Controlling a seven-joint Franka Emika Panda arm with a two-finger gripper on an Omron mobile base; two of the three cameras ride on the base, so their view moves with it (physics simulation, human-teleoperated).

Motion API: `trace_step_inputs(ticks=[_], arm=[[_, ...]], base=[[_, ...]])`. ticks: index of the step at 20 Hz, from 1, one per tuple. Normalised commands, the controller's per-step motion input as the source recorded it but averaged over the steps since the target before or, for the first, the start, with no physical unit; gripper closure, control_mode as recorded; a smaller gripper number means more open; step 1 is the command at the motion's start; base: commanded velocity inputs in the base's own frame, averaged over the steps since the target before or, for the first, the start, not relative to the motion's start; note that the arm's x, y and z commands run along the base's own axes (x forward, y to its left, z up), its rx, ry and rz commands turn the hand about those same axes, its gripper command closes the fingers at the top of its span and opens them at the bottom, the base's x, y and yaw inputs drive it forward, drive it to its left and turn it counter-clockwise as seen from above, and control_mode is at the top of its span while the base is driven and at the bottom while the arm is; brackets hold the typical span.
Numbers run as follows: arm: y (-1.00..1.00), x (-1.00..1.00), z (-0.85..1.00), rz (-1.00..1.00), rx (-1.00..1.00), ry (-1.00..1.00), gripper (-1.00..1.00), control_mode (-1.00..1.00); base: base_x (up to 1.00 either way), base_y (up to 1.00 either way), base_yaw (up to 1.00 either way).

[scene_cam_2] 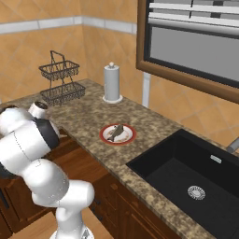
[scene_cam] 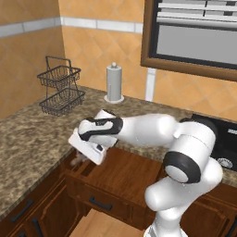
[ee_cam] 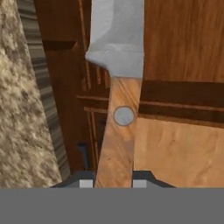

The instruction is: Pick up the knife from the drawer and place it on the cutting board. Then place the meat from the plate to the cutting board.

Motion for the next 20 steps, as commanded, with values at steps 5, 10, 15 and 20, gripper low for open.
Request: trace_step_inputs(ticks=[5,10,15,20], arm=[[-0.64,-0.25,1.0,0.08,-0.4,0.0,1.0,-1.0],[-0.96,0.0,0.99,0.14,-0.04,0.0,1.0,-1.0],[-1.0,-0.11,0.67,0.15,0.0,0.0,1.0,-1.0],[-1.0,-0.67,0.07,0.26,-0.05,0.0,1.0,-1.0]], base=[[0.0,0.0,0.0],[0.0,0.0,0.0],[0.0,0.0,0.0],[0.0,0.0,0.0]])
